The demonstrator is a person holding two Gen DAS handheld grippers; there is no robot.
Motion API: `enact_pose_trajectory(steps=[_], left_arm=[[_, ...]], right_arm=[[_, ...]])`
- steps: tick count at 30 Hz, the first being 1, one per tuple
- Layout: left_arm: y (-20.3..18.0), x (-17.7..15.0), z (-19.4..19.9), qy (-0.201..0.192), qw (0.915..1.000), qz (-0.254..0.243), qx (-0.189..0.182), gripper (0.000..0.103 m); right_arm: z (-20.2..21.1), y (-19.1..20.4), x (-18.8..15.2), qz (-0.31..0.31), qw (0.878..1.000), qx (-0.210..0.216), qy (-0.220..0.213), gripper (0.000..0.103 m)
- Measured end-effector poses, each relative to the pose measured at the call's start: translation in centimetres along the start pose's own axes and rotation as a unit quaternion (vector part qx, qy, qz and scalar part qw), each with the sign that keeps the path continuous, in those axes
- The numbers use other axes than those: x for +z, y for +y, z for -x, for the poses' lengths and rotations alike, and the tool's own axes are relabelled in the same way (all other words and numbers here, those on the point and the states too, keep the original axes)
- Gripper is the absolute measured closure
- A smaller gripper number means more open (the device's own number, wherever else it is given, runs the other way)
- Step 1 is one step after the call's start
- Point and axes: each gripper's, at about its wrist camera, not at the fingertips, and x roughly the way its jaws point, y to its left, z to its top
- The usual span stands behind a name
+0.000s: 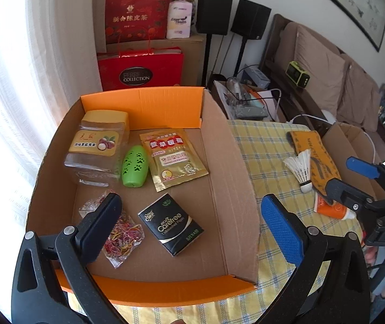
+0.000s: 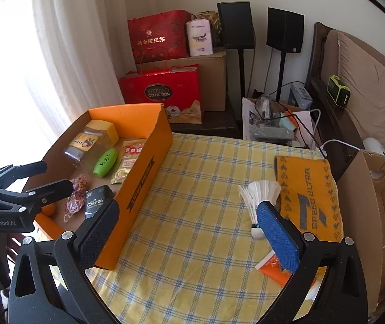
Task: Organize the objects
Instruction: 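Reach the right tool to the orange sunscreen tube and close on it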
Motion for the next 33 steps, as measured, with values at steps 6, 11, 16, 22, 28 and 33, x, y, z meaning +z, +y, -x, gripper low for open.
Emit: enact_pose_trajectory(steps=[6,11,16,22,28,33], left_arm=[[-2.4,-0.1,0.0,-0.002,0.9997,-0.007,-0.025,0.000],[-4.5,-0.4,-0.1,0.003,0.9985,-0.021,-0.051,0.000],[-6.4,-0.5,-0.5,0.006,0.9975,-0.034,-0.062,0.000],[-8.4,-0.7,-1.5,0.014,0.9961,-0.046,-0.074,0.000],[-10.0,-0.8,-2.9,0.030,0.9937,-0.043,-0.099,0.000],[-11.5,-1.1,-4.3,0.046,0.9919,-0.040,-0.111,0.000]], right_arm=[[1.4,-2.1,-0.8,-0.006,1.000,-0.018,-0.002,0.000],[3.0,-4.9,-1.6,-0.026,0.999,-0.033,-0.005,0.000],[4.5,-8.3,-2.5,-0.052,0.997,-0.056,-0.008,0.000],[5.5,-11.8,-4.1,-0.088,0.993,-0.072,-0.009,0.000],[5.2,-13.9,-6.4,-0.099,0.992,-0.079,0.004,0.000],[4.2,-14.2,-8.2,-0.081,0.993,-0.087,0.024,0.006]])
